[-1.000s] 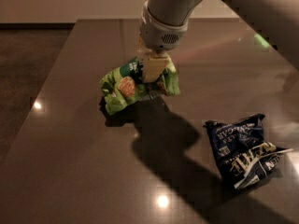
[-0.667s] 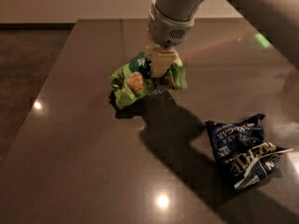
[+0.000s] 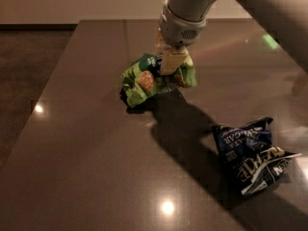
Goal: Move green rice chip bag near sponge
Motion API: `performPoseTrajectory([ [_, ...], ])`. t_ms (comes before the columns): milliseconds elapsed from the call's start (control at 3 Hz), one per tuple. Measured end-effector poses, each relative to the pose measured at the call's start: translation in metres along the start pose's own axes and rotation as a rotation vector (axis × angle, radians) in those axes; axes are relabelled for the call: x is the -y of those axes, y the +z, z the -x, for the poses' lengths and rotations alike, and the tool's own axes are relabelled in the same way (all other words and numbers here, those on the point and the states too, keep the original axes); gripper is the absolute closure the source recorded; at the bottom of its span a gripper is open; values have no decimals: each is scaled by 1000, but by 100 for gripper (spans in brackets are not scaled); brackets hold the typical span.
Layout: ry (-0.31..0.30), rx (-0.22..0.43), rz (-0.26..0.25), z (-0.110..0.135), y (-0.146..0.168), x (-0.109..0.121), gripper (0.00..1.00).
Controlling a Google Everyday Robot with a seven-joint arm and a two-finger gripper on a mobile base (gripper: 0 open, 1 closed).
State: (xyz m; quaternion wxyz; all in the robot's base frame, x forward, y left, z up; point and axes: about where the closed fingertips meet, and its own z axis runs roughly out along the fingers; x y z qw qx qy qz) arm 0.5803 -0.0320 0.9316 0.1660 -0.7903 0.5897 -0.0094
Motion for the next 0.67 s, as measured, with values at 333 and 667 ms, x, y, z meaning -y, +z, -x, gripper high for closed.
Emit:
performPoseTrajectory([
  [333, -3, 2, -6, 2, 1, 2, 0],
  [667, -3, 2, -6, 2, 1, 2, 0],
])
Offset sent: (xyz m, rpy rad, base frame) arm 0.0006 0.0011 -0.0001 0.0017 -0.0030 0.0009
